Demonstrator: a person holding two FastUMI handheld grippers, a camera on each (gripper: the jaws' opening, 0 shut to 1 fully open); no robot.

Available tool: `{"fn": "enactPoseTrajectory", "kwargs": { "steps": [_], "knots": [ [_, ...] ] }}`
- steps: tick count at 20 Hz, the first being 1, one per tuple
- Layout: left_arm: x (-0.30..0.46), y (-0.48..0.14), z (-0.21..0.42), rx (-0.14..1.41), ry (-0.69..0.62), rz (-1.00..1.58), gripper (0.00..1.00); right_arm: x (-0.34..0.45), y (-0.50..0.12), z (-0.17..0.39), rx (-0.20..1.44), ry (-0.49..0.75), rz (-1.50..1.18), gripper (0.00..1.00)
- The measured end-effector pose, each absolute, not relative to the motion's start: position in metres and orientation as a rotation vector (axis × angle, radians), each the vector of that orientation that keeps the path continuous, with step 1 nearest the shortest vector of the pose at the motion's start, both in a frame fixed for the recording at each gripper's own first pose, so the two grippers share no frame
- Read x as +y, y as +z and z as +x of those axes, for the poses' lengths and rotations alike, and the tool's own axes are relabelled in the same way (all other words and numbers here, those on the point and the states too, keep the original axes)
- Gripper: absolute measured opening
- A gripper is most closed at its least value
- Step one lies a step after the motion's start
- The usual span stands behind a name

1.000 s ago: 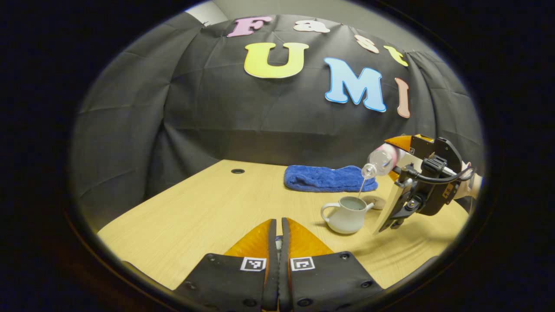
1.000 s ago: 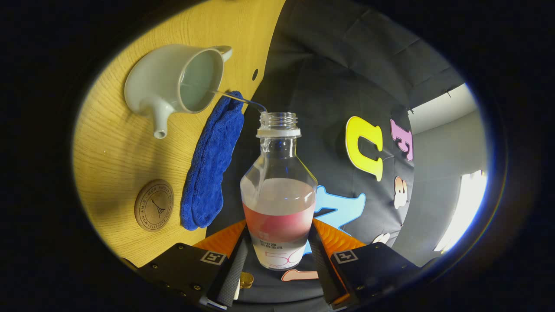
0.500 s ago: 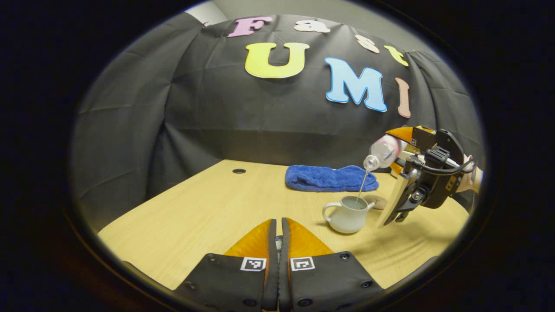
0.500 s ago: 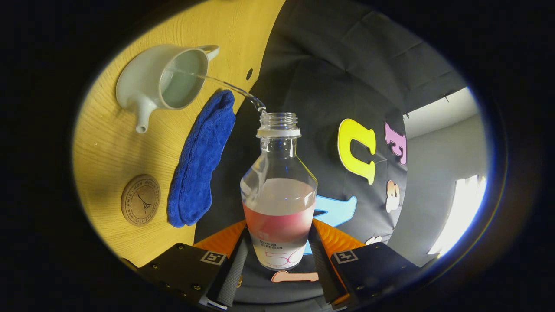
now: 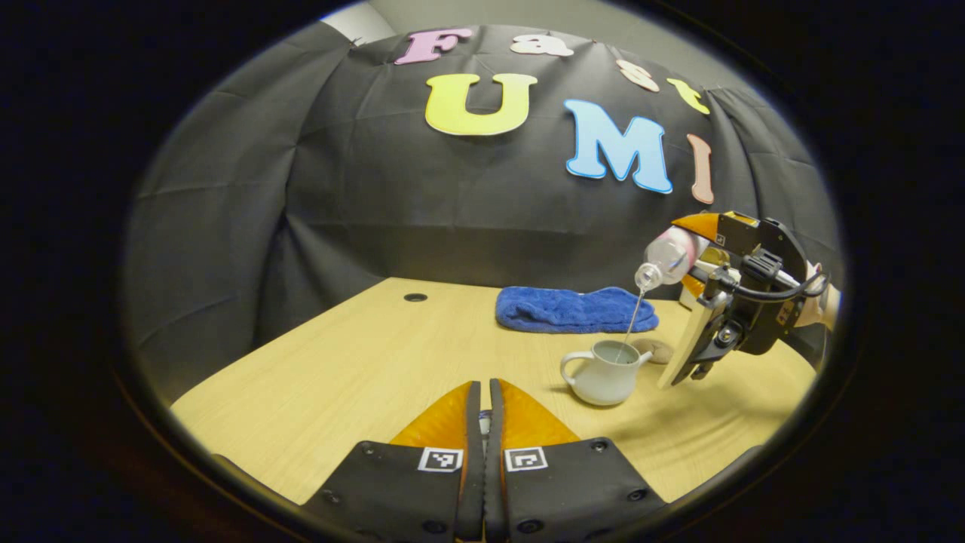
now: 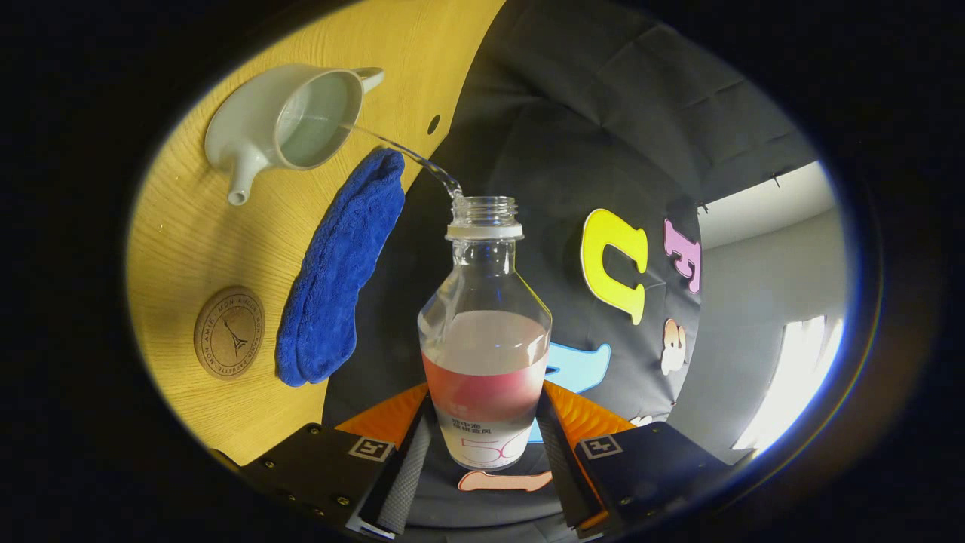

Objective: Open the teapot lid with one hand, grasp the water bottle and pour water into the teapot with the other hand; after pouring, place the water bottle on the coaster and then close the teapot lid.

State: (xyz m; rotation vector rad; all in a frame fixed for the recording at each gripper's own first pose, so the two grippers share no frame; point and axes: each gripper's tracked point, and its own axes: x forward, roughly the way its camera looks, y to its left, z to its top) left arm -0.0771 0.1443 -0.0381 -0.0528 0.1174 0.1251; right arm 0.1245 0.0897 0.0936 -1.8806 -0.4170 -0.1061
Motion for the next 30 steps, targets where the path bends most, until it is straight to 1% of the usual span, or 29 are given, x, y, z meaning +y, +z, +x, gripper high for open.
{"fn": "enactPoseTrajectory", "kwargs": {
  "steps": [13, 16, 21, 30],
  "knots": [
    [0.144, -0.040, -0.077, 0.124, 0.127, -0.056, 0.07, 0.098, 0.094, 0.124, -0.510, -0.130, -1.991, 0.74],
    [0.145, -0.040, -0.078, 0.127, 0.128, -0.056, 0.06, 0.098, 0.088, 0.125, -0.514, -0.122, -2.013, 0.74],
    [0.145, -0.040, -0.078, 0.130, 0.129, -0.058, 0.07, 0.106, 0.081, 0.123, -0.562, -0.108, -2.071, 0.74],
    [0.145, -0.041, -0.078, 0.130, 0.130, -0.057, 0.07, 0.124, 0.074, 0.118, -0.647, -0.089, -2.146, 0.74]
  ]
}}
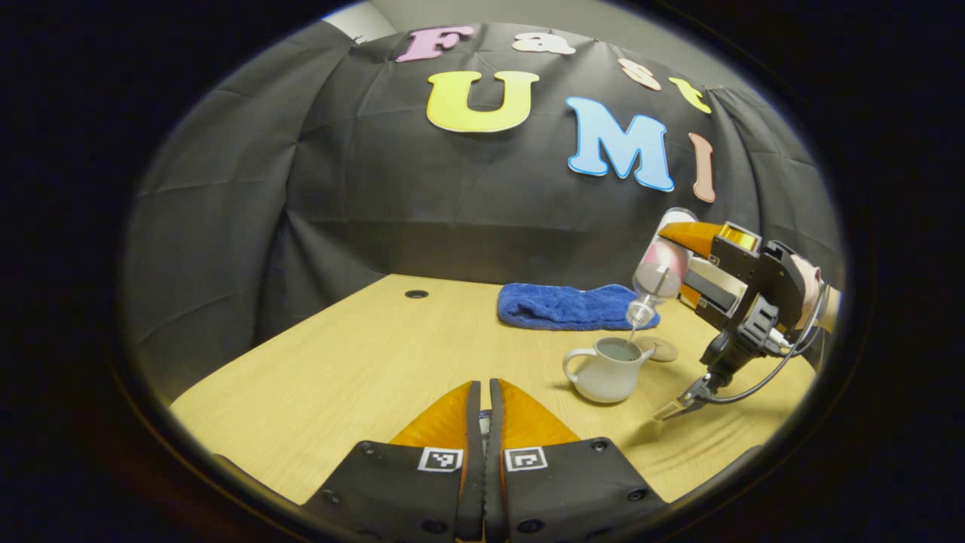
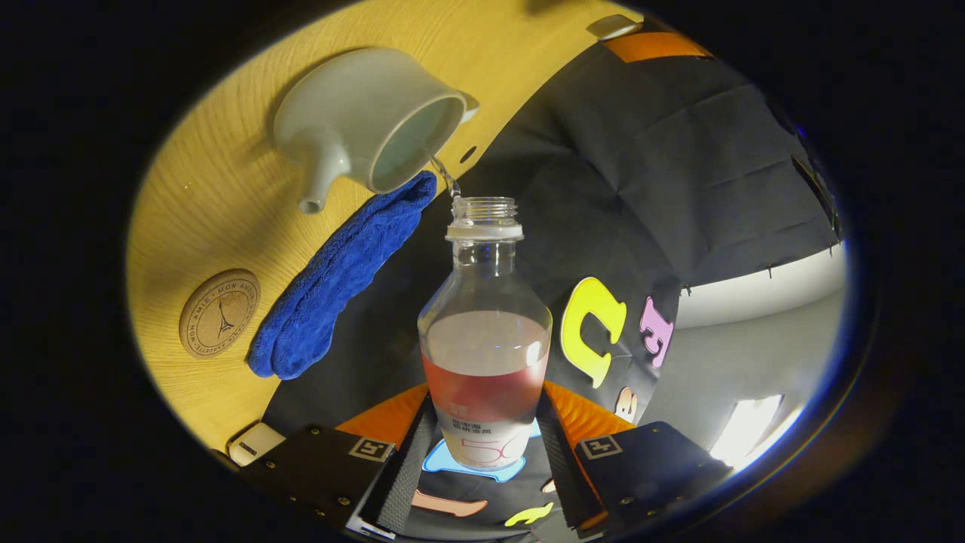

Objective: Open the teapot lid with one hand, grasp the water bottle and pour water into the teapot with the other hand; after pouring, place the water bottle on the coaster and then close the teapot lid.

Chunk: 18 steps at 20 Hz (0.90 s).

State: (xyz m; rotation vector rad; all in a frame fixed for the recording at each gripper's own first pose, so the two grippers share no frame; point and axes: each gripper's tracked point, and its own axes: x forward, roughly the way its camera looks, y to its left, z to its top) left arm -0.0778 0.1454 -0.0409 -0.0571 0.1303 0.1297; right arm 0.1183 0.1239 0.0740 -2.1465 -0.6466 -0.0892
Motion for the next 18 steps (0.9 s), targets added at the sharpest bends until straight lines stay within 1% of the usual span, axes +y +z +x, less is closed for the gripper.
{"fn": "enactPoseTrajectory", "kwargs": {
  "steps": [12, 18],
  "knots": [
    [0.145, -0.042, -0.078, 0.135, 0.131, -0.062, 0.06, 0.136, 0.069, 0.115, -0.707, -0.076, -2.216, 0.74],
    [0.146, -0.042, -0.079, 0.138, 0.134, -0.067, 0.06, 0.136, 0.065, 0.116, -0.693, -0.060, -2.223, 0.74]
  ]
}}
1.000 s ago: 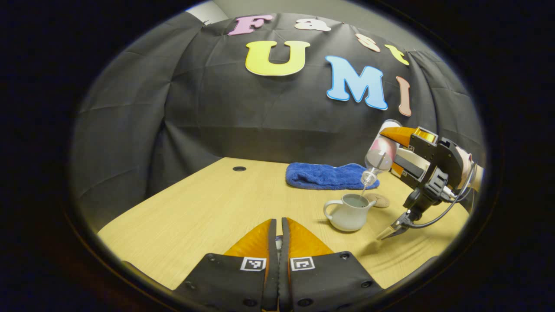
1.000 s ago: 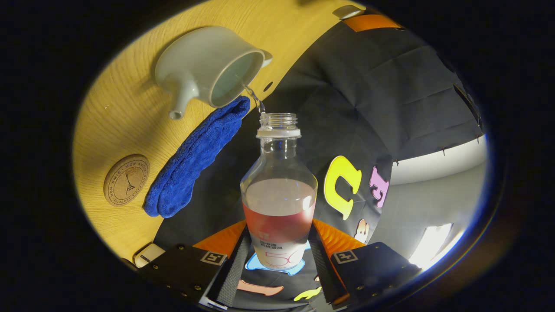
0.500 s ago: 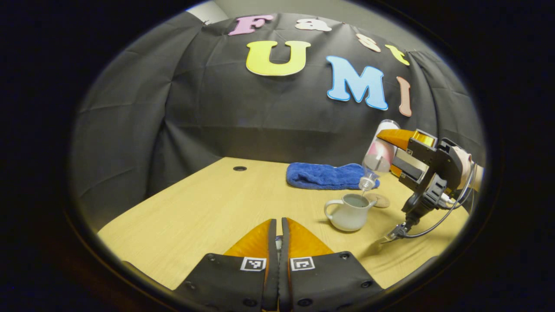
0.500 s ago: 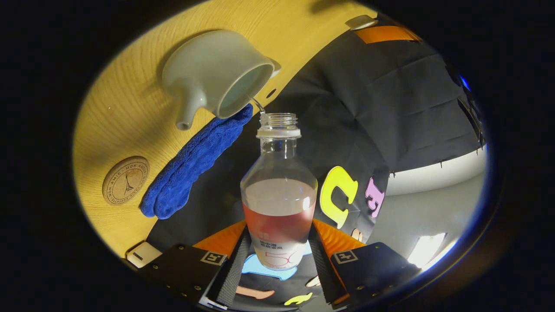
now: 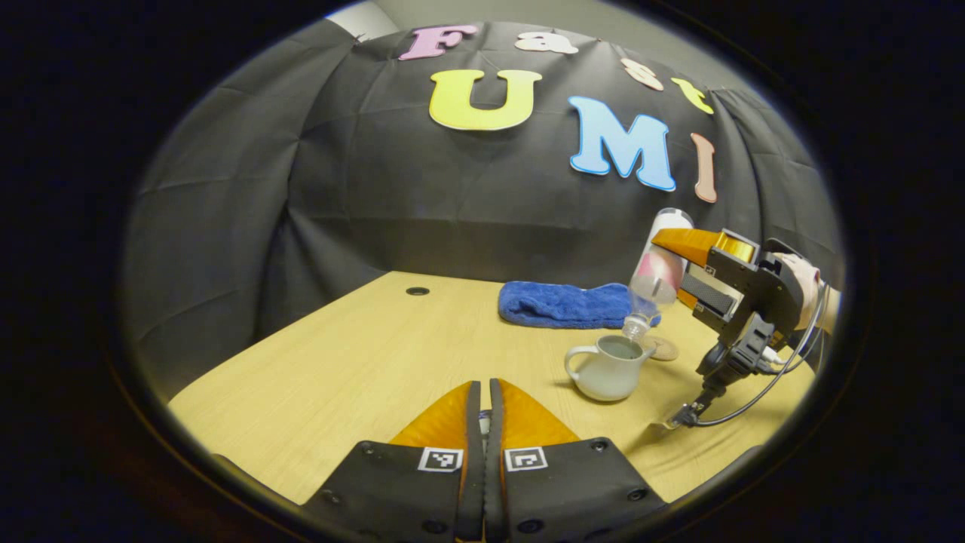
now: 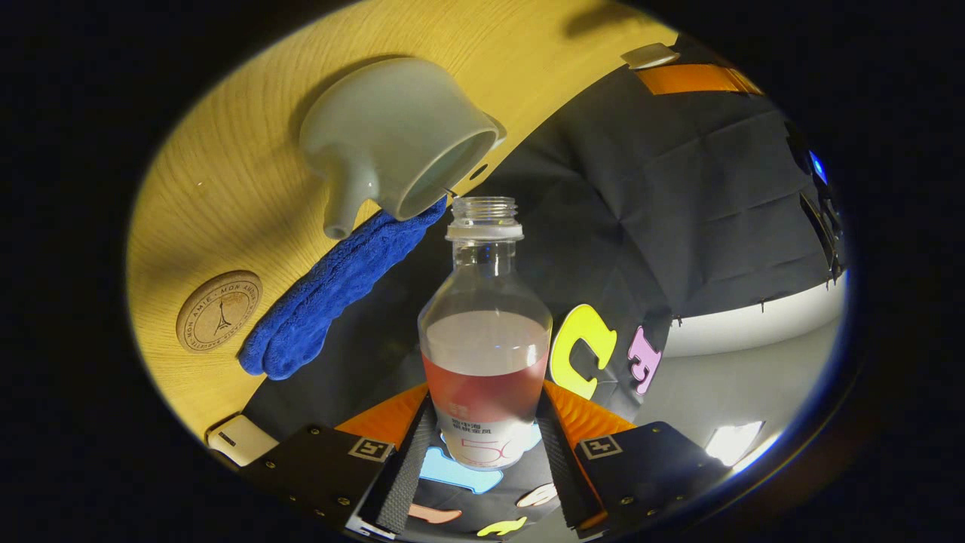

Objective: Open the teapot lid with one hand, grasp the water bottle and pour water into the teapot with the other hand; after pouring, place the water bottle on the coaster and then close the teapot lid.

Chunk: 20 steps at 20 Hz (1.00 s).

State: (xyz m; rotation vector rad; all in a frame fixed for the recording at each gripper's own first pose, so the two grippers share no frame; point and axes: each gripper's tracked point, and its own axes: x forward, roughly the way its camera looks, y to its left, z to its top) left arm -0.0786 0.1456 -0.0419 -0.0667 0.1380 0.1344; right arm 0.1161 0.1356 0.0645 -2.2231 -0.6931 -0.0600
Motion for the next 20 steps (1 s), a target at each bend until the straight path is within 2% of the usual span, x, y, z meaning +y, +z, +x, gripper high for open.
{"fn": "enactPoseTrajectory", "kwargs": {
  "steps": [2, 7, 12, 20],
  "knots": [
    [0.145, -0.042, -0.079, 0.138, 0.136, -0.070, 0.06, 0.133, 0.063, 0.117, -0.663, -0.054, -2.199, 0.74],
    [0.145, -0.042, -0.078, 0.139, 0.138, -0.079, 0.06, 0.108, 0.048, 0.128, -0.458, 0.024, -2.009, 0.72],
    [0.145, -0.042, -0.078, 0.139, 0.137, -0.078, 0.06, 0.090, 0.016, 0.131, -0.212, 0.166, -1.662, 0.75],
    [0.146, -0.042, -0.079, 0.143, 0.140, -0.073, 0.06, 0.088, -0.005, 0.123, 0.000, 0.315, -1.175, 0.75]
  ]
}}
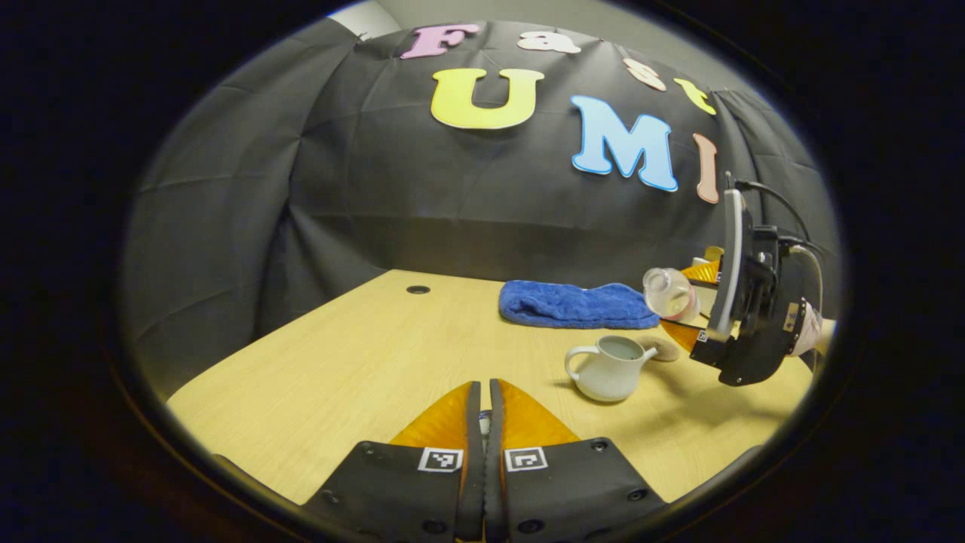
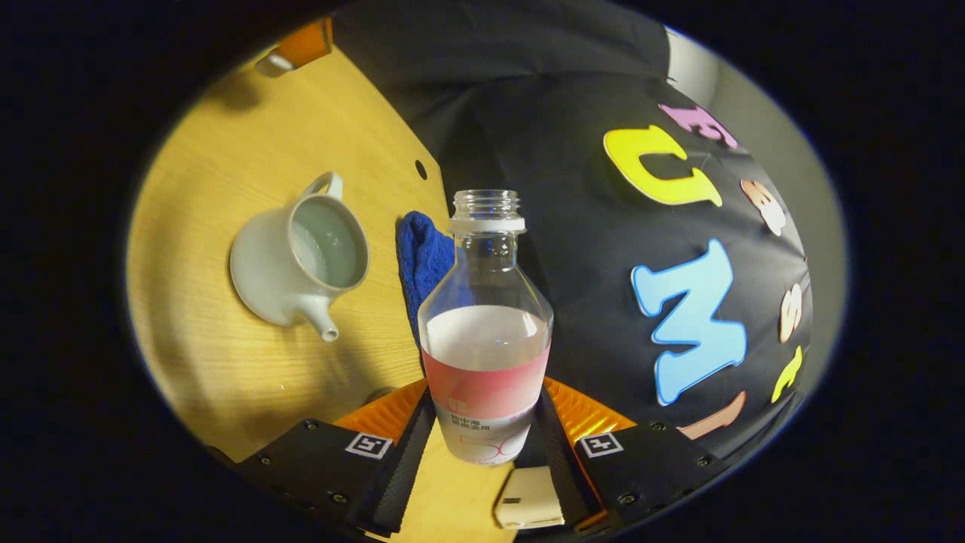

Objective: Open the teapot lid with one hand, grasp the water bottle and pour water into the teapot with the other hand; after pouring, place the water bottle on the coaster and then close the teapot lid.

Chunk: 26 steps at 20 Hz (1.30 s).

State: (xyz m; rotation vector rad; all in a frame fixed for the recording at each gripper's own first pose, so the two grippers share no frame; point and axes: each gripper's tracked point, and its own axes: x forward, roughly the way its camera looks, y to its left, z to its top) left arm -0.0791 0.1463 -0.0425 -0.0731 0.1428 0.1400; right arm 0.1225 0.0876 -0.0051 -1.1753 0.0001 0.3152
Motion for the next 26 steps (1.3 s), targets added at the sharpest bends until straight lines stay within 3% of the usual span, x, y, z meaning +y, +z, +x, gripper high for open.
{"fn": "enactPoseTrajectory", "kwargs": {
  "steps": [4, 14, 26],
  "knots": [
    [0.147, -0.042, -0.079, 0.141, 0.142, -0.072, 0.06, 0.084, -0.019, 0.127, 0.126, 0.376, -0.876, 0.76],
    [0.149, -0.041, -0.078, 0.134, 0.154, -0.074, 0.06, 0.069, -0.028, 0.152, 0.237, 0.369, -0.409, 0.76],
    [0.149, -0.042, -0.078, 0.137, 0.162, -0.082, 0.06, 0.064, -0.030, 0.168, 0.284, 0.374, -0.129, 0.76]
  ]
}}
